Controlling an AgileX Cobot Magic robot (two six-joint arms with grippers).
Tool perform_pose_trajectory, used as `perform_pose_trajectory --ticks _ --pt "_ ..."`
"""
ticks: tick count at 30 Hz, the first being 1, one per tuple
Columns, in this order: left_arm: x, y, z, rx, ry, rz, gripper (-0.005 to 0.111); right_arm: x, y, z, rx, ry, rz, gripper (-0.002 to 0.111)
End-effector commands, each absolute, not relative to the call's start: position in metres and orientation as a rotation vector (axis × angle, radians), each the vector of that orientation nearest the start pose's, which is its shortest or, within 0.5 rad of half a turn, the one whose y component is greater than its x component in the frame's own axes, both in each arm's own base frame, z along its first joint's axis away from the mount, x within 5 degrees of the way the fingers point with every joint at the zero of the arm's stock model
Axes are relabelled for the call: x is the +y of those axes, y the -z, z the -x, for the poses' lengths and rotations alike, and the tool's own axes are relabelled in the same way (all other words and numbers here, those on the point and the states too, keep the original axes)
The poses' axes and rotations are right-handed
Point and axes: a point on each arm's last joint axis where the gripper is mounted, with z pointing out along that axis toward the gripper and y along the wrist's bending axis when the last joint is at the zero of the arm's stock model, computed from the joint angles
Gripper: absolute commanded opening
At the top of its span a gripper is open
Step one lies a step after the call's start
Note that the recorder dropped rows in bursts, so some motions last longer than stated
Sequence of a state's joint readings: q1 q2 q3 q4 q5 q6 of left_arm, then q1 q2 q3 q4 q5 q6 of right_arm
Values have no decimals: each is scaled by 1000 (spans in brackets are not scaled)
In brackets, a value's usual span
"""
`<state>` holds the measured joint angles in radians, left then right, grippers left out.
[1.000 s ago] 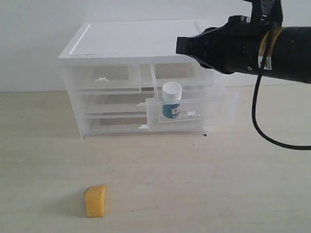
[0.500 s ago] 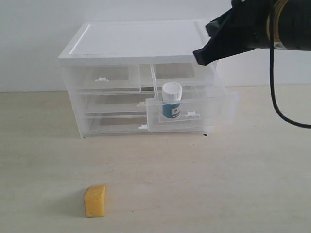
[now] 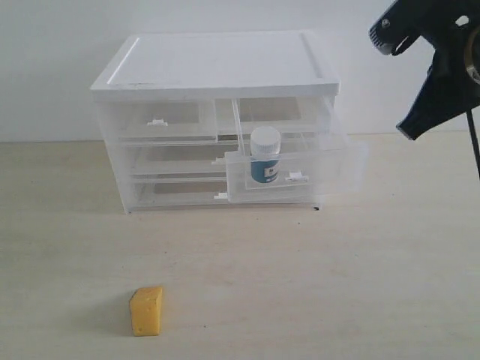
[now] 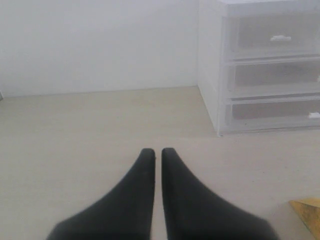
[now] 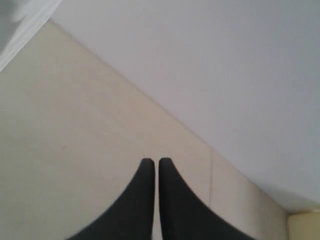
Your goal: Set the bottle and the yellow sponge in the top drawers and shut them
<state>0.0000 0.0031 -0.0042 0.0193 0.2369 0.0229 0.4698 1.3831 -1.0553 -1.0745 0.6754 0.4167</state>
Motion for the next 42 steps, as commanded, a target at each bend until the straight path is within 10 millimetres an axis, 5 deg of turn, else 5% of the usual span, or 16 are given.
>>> perform_pose_trajectory --ticks 1,9,11,15,28,42 --pt "0 -192 -56 1715 -25 -22 4 96 -330 -280 2186 453 830 0" --pt "0 -192 -56 1715 -25 -22 4 114 -364 -271 2238 -288 961 0" --pt "0 -192 -56 1715 -25 -22 4 134 -364 -271 2134 -598 1028 0" --pt "0 -192 -56 1715 -25 -22 4 157 -348 -282 2090 -813 1045 0" --pt "0 -192 -56 1715 -25 -22 4 167 -304 -328 2127 -661 922 0" --pt "0 -192 -56 1715 -25 -22 4 148 -298 -342 2162 -308 894 0"
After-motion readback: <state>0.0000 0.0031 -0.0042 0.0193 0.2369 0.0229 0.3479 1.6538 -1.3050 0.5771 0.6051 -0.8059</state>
